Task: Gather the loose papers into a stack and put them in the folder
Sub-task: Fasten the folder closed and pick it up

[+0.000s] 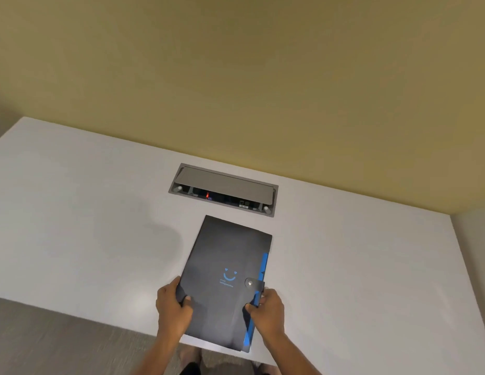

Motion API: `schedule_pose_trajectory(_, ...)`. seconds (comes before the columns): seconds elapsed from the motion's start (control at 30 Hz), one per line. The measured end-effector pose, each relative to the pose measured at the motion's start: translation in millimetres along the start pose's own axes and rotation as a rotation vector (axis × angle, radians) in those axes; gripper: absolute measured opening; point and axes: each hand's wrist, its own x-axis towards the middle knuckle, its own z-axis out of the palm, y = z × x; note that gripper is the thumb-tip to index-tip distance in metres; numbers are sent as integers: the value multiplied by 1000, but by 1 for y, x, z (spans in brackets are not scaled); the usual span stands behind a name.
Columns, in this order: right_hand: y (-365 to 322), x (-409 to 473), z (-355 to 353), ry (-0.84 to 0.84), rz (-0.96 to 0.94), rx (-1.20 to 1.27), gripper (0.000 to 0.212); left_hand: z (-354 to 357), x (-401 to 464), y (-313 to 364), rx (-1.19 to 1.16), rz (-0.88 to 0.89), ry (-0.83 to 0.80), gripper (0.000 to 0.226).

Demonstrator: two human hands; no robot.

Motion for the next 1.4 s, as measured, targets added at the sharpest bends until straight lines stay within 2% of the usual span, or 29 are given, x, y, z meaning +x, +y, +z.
schedule_pose_trajectory(0.1,19,-1,-16,34,60,28,36,18,-8,14,-59,0,-69,38)
schedule_pose_trajectory(0.3,46,13,-75,169,134,113,38,72,-26,55,-108,66,-186,34)
schedule_pose_trajectory(0.5,45,50,-148,261,140,132,33,128,-30,122,-156,111,-267,38)
schedule_pose_trajectory(0.6,38,77,-177,291,121,120,38,152,-22,151,-118,134,-272,40)
schedule_pose_trajectory(0.8,17,123,-213,297,62,113,49,183,1,189,-39,169,-227,36)
schedule_pose_trajectory(1.07,5,151,-227,261,-8,134,53,203,21,197,42,177,-217,51)
schedule_pose_trajectory(1.17,4,155,-229,249,-37,145,50,206,27,202,18,175,-222,49)
schedule_pose_trajectory(1.4,-4,161,-230,208,-41,198,61,209,40,212,70,185,-222,59)
